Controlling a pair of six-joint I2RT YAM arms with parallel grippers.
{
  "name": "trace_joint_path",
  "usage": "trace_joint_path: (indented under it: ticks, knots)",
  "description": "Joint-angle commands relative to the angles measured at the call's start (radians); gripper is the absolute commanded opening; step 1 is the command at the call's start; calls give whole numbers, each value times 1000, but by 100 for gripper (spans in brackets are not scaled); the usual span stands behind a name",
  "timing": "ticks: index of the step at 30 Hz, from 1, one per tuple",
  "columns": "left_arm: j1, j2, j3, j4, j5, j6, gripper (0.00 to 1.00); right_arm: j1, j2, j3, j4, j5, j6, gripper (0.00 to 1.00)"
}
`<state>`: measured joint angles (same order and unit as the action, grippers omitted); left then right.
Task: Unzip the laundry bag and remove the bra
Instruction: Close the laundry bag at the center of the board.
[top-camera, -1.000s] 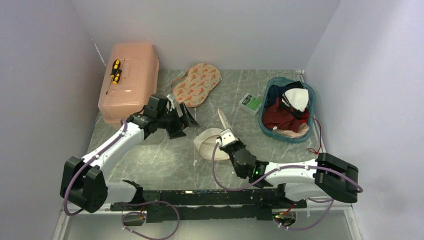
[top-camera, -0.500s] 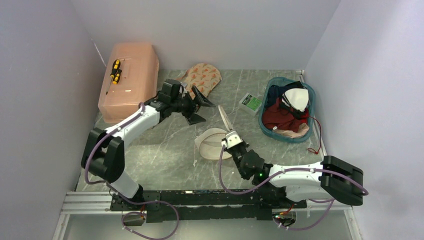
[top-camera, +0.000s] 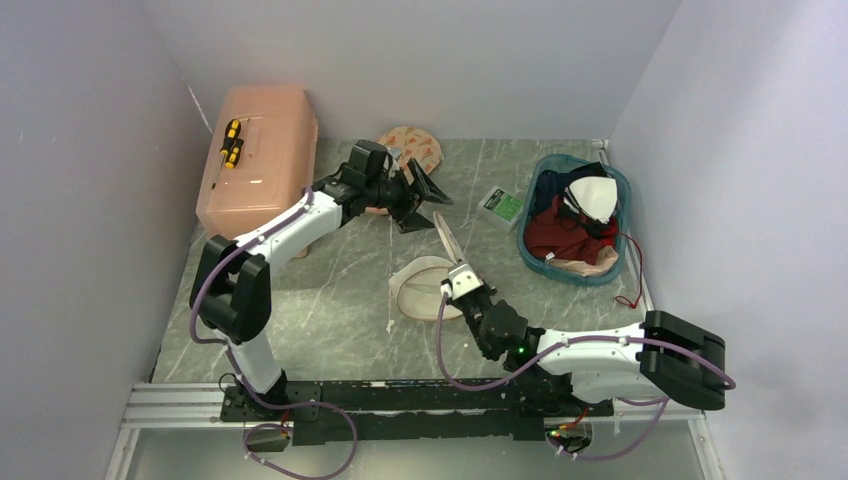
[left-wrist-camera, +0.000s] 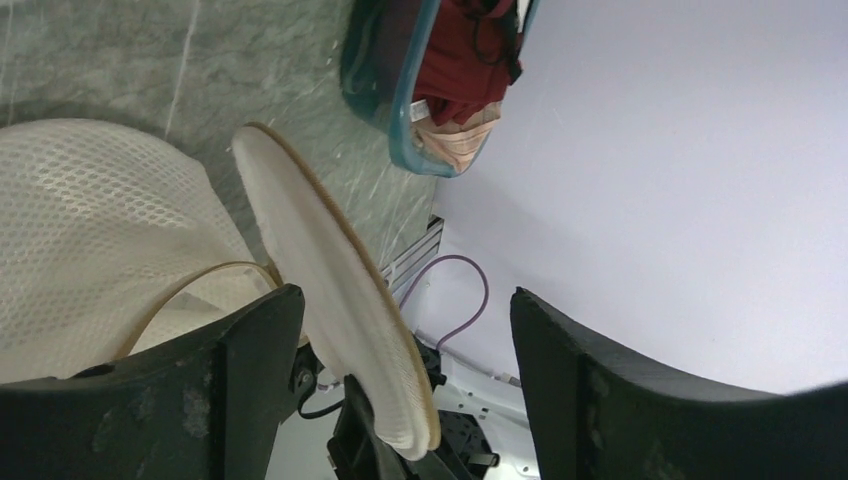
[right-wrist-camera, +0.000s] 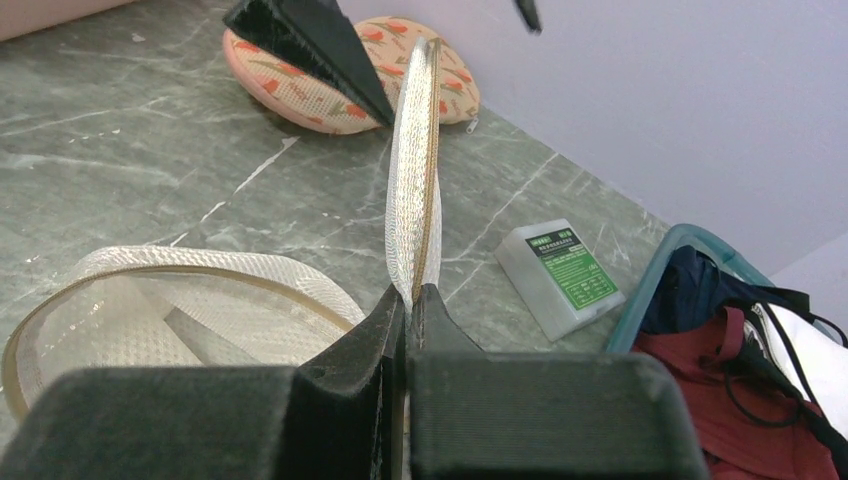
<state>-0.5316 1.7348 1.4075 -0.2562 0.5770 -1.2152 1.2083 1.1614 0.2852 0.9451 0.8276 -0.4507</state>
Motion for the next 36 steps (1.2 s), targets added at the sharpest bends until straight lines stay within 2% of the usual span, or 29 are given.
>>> trace_joint_path:
  ticks: [1, 4, 6, 10, 11, 13, 15, 16, 17, 21, 24, 29, 36]
  knots:
    - [-22, -1, -17, -2, 20, 34, 74, 9, 0, 5, 57, -3, -9, 0]
    - [-21, -5, -27, -20, 14, 54, 60, 11, 1, 5, 63, -7, -12, 0]
    - [-22, -10, -41, -8, 16, 54, 46, 17, -3, 5, 49, -18, -9, 0]
    - [-22, -32, -70, 35, 13, 47, 7, 25, -29, 36, -70, -35, 47, 0]
    - [-22, -37, -74, 34, 10, 50, 3, 26, -44, 56, -164, -43, 91, 6]
    - [-21, -49, -82, 43, 8, 55, 3, 25, -78, 113, -343, -69, 180, 43]
    - [-22, -64, -95, 60, 6, 63, 3, 26, -120, 147, -462, -77, 255, 72]
    - [-22, -70, -97, 67, 7, 72, 3, 26, -148, 162, -521, -85, 300, 84]
    - [-22, -78, -100, 67, 6, 83, 3, 26, -181, 172, -569, -95, 348, 90]
    - [-22, -118, -148, 108, 3, 132, 3, -32, -336, 190, -690, -203, 552, 96]
    - [-21, -163, -228, 163, -8, 186, 3, -158, -414, 203, -770, -326, 727, 96]
    - [-30, -266, -384, 312, -40, 259, 3, -448, -426, 216, -872, -629, 1022, 93]
    - [-81, -417, -582, 517, -145, 321, 3, -676, -333, 158, -819, -977, 1252, 90]
